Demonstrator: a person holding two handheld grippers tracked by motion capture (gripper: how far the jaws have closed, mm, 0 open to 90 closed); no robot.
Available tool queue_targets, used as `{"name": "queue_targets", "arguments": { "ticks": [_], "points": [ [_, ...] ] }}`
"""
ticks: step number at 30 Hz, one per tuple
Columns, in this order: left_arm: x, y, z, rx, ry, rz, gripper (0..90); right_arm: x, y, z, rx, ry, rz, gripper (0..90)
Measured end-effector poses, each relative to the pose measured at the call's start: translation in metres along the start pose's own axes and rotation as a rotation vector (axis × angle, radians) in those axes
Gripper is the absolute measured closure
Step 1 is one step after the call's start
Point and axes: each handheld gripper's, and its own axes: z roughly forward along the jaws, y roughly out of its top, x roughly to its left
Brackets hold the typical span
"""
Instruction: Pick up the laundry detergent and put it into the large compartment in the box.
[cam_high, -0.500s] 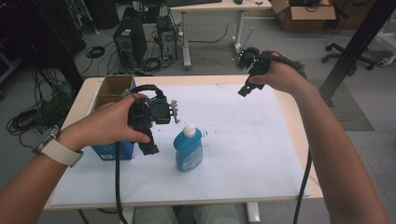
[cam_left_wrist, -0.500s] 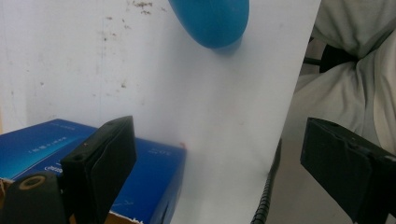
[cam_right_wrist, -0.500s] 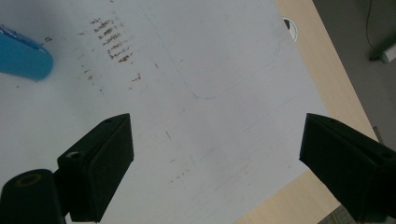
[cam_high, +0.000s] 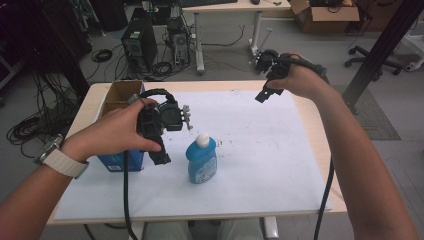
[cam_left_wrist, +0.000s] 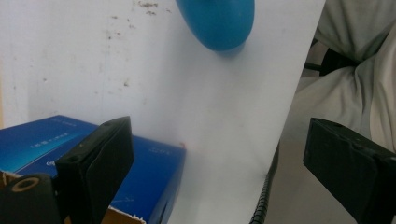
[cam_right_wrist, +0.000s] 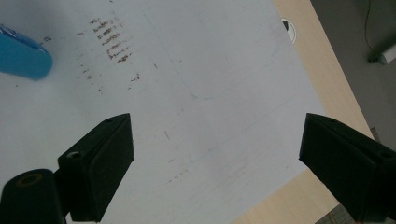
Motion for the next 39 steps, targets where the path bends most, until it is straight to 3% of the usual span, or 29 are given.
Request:
{"name": "queue_targets", "arguments": {
  "ticks": [10,14,24,39],
  "points": [
    [-0.002,0.006,-0.008,0.000,0.000,-0.066,8.5,0.001,-0.001,-0.001,0.000,-0.002,-0.008,9.9],
    [-0.001,0.008,-0.014,-0.019,-0.008,-0.125,8.3,0.002,-0.001,0.000,0.008,-0.005,-0.010,9.9],
    [0.001,0.018,-0.029,-0.043,-0.013,-0.216,7.8,0.004,0.000,-0.001,0.002,-0.008,-0.017,10.1],
    [0.002,0.034,-0.028,-0.015,-0.003,-0.354,8.0,0.003,0.002,0.001,-0.003,-0.006,-0.020,10.2]
  ]
}}
